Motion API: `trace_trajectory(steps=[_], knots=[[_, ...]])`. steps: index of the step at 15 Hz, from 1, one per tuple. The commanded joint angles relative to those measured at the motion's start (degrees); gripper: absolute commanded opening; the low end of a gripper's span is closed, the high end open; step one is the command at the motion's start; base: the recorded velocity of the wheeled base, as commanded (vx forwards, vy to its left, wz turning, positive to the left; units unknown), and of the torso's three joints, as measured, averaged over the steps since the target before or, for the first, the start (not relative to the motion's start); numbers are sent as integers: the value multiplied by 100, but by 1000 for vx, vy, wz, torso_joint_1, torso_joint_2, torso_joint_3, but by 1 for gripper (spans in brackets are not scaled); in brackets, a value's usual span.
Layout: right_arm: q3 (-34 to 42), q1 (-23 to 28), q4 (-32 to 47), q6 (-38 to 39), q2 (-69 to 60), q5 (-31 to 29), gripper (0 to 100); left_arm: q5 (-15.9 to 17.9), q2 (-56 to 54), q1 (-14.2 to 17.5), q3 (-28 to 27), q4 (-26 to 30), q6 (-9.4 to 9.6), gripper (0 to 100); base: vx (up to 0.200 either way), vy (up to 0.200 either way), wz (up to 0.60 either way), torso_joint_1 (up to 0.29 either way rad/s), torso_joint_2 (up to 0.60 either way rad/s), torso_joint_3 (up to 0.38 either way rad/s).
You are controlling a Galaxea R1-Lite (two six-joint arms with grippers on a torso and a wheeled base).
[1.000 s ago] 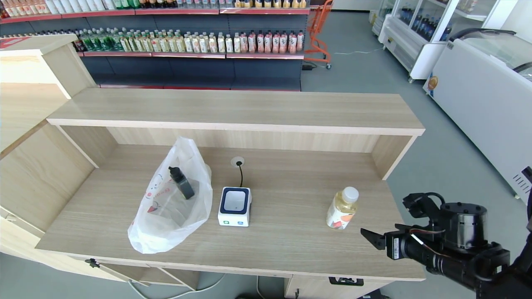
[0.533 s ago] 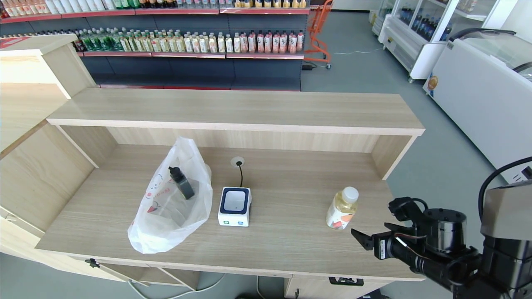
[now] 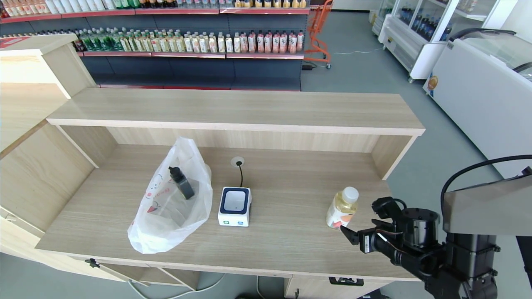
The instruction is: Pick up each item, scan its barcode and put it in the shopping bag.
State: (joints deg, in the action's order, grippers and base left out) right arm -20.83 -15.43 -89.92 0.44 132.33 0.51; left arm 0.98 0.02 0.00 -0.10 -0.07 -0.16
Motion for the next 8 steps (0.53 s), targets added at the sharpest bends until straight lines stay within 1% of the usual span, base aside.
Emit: trace_trajectory(steps=[1,8], knots=[[-281,-39,-8,0,188,2,100,-1,-2,0,1,-1,-2,100,0,0,0,0,0,0],[-1063,-302,-8,-422,566,-7,100,-1,-2,0,1,-1,-2,100,0,0,0,0,0,0]])
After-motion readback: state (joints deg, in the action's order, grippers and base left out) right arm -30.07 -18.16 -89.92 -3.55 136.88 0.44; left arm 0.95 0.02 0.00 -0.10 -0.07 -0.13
